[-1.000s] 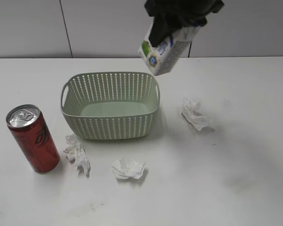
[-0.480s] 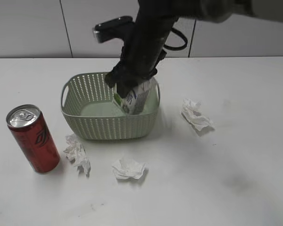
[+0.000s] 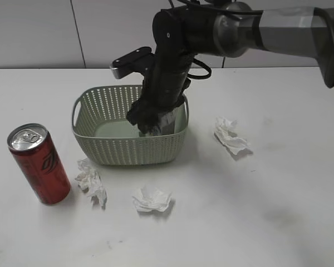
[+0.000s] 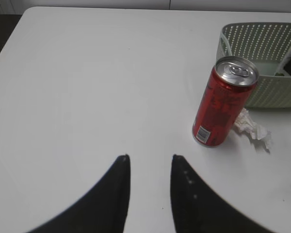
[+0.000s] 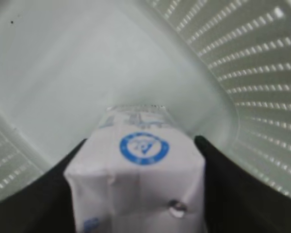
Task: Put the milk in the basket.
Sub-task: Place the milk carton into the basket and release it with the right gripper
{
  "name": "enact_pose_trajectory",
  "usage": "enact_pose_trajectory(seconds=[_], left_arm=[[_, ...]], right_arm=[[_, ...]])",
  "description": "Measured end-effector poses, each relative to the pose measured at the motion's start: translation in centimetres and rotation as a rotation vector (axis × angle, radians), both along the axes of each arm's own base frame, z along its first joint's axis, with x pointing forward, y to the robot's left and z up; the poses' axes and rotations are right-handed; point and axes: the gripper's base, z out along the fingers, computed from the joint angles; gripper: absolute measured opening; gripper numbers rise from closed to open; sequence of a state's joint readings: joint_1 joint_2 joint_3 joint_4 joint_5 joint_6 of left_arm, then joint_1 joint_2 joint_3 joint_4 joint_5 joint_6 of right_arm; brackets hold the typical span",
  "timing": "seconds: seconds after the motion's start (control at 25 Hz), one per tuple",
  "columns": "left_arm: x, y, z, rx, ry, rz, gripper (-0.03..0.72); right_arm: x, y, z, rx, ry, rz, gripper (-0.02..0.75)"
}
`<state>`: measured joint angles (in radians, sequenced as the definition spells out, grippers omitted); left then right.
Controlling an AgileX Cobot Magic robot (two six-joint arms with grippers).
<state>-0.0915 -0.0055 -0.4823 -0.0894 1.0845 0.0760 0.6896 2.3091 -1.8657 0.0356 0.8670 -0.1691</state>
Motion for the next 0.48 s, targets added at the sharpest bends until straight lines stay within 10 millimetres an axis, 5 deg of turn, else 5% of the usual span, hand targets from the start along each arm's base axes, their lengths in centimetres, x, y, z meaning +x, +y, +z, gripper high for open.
enact_pose_trajectory(seconds=[0.12, 0.28, 0.48], left_arm=[[0.0, 0.0, 0.0, 0.0, 0.0, 0.0, 0.233], [0.0, 0.0, 0.0, 0.0, 0.0, 0.0, 0.233], [0.0, 0.0, 0.0, 0.0, 0.0, 0.0, 0.233]], right_arm=[[0.1, 0.2, 0.1, 0.02, -0.01, 0.001, 0.627], [0.4, 0.5, 1.3, 0.044, -0.034, 0.004, 0.655], [0.9, 0.3, 8.3, 0.145, -0.161, -0.007, 0.658]])
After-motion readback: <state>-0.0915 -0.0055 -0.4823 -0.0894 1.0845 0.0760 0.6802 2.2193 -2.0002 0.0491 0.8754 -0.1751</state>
